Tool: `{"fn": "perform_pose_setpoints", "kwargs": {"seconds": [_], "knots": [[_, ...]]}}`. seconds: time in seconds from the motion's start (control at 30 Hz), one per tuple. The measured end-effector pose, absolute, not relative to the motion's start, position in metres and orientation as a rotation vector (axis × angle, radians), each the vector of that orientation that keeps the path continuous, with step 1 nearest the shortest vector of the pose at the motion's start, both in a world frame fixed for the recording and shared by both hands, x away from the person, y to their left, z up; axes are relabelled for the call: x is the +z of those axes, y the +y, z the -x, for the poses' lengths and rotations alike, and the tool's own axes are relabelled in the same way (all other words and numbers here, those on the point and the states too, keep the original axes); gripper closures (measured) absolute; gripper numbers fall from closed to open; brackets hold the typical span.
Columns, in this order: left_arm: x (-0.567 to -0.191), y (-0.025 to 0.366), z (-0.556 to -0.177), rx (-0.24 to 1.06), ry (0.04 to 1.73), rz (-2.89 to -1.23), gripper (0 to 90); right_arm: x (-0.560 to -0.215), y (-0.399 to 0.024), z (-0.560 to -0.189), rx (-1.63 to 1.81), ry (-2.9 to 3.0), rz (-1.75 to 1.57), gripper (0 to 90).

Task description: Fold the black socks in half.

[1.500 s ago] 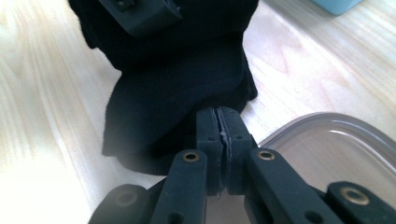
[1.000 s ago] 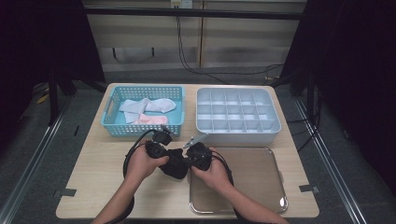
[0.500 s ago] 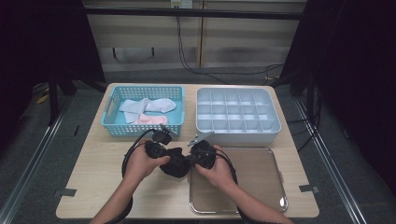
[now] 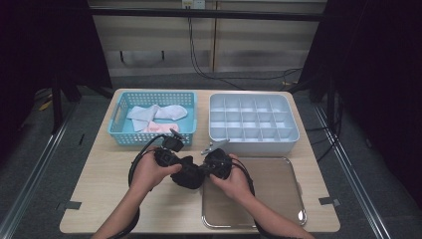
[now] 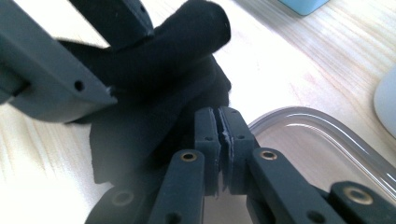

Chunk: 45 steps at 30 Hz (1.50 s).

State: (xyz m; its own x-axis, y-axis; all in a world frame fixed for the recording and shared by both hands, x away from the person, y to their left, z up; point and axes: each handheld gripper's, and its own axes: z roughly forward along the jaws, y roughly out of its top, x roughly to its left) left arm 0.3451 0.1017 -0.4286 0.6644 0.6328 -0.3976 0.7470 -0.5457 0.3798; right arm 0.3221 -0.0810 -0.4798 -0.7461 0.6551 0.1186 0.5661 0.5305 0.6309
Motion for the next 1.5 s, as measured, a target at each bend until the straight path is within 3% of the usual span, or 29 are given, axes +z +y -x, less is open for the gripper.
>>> {"fn": "perform_pose_setpoints", "kwargs": {"seconds": [0.27, 0.47, 0.83, 1.17, 1.5], "knots": [[-0.437, 0.092, -0.344, -0.26, 1.016, -2.433, 59.1, -0.484, -0.083, -0.323, 1.003, 2.635, -1.035, 86.4], [-0.448, 0.087, -0.345, -0.272, 0.997, -2.457, 59.2, -0.484, -0.083, -0.322, 1.022, 2.62, -1.078, 86.4], [-0.43, 0.101, -0.346, -0.257, 1.018, -2.398, 49.6, -0.484, -0.083, -0.322, 1.022, 2.619, -1.071, 86.4], [-0.419, 0.109, -0.349, -0.256, 1.019, -2.36, 47.4, -0.484, -0.082, -0.324, 1.015, 2.623, -1.07, 86.4], [-0.413, 0.13, -0.355, -0.121, 1.124, -2.355, 43.8, -0.485, -0.08, -0.324, 1.015, 2.625, -1.065, 86.5]]}}
